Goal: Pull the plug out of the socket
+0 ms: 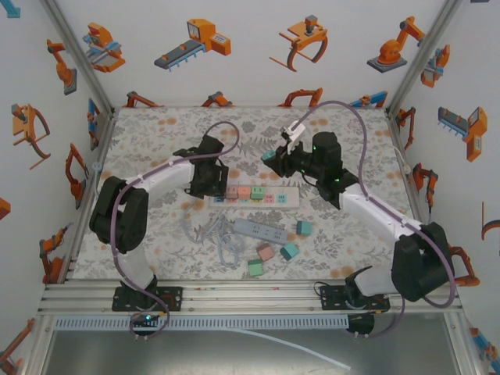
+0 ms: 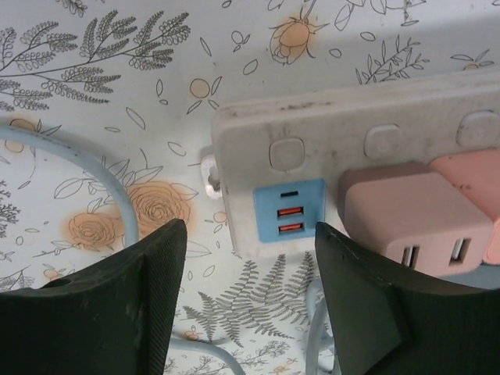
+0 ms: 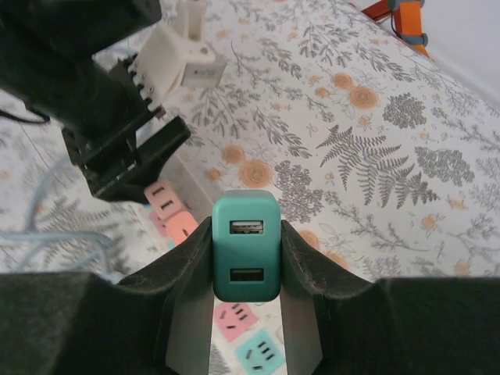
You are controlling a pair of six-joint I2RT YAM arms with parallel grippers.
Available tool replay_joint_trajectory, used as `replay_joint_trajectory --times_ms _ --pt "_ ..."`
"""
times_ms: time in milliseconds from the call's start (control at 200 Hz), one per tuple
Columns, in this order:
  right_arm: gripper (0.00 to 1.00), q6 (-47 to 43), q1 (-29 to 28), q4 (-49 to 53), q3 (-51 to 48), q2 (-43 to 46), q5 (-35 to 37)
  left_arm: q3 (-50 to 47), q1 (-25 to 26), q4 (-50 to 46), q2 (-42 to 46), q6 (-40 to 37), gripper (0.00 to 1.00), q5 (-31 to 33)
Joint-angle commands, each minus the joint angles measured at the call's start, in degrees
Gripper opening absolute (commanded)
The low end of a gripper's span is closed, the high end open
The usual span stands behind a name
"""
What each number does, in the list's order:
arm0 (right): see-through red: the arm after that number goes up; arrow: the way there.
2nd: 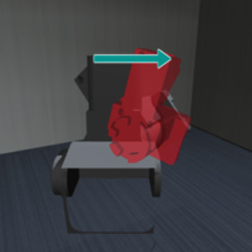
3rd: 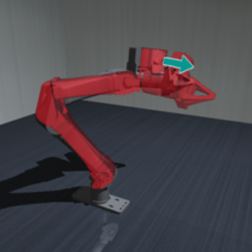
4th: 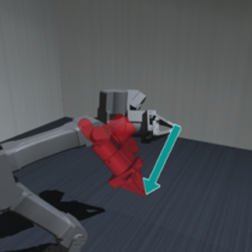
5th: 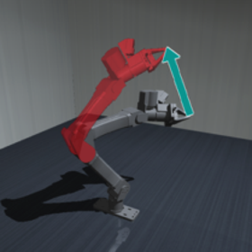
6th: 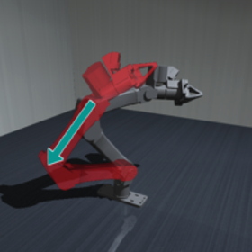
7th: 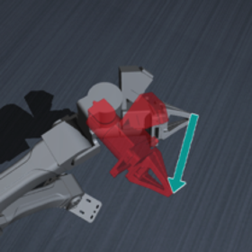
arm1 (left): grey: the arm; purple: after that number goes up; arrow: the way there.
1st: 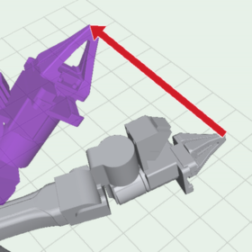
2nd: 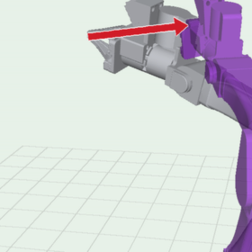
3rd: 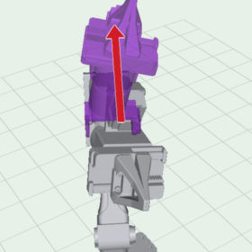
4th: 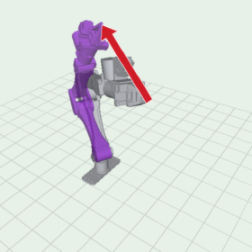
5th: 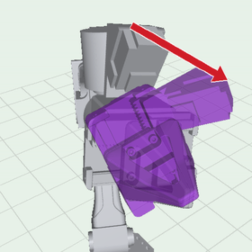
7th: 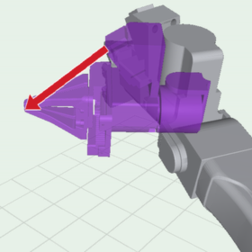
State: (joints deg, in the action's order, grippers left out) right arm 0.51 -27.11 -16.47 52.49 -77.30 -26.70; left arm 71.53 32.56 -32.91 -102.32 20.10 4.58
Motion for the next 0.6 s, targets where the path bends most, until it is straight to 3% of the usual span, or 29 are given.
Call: replay_joint_trajectory --times_ms 0,130,230,456,596 --pt "0.13 15.3 1.2 -3.3 -2.0 3.9 4.2 -0.8 0.2 0.1 5.2 -1.9 0.64 0.8" --pt "0.13 25.6 3.8 -4.7 -5.7 8.4 5.3 -2.3 0.3 2.2 10.1 -2.9 0.65 0.5" --pt "0.13 31.5 5.4 -3.4 -8.8 11.6 5.4 -4.9 0.4 6.2 15.3 -5.0 0.67 -3.3" --pt "0.13 37.3 6.4 15.5 -10.6 15.2 8.9 -12.5 0.4 17.8 28.1 -11.9 0.72 -20.9" --pt "0.12 40.2 6.4 18.9 -13.5 15.4 7.2 -16.0 0.5 21.7 33.3 -17.3 0.78 -33.9"
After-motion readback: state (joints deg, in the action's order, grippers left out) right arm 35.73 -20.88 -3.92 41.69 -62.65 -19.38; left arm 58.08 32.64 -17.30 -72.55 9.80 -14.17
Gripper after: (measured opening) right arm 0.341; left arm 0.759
